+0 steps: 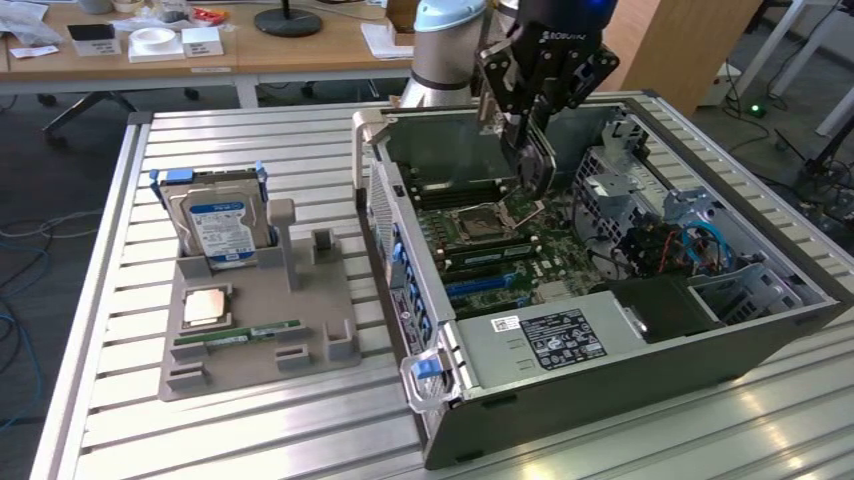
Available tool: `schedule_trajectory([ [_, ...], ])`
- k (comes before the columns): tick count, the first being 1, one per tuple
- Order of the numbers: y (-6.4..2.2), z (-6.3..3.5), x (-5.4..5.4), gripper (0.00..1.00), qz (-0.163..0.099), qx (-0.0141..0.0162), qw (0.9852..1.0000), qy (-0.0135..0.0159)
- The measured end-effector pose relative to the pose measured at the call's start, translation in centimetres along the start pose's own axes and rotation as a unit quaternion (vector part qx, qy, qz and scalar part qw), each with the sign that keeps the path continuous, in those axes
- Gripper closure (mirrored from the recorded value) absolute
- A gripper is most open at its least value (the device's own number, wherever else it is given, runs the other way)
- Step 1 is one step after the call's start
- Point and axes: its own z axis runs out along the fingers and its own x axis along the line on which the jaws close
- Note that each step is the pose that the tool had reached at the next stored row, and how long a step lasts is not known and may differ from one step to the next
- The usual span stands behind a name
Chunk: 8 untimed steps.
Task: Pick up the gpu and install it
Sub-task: 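Pick up the gpu and move the gpu toward the slot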
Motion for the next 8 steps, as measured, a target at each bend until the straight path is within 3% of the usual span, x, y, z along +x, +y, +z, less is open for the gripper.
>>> schedule_trajectory([
  [8, 0.11, 0.05, -1.4, 0.74, 0.0, 0.0, 1.0, 0.0],
])
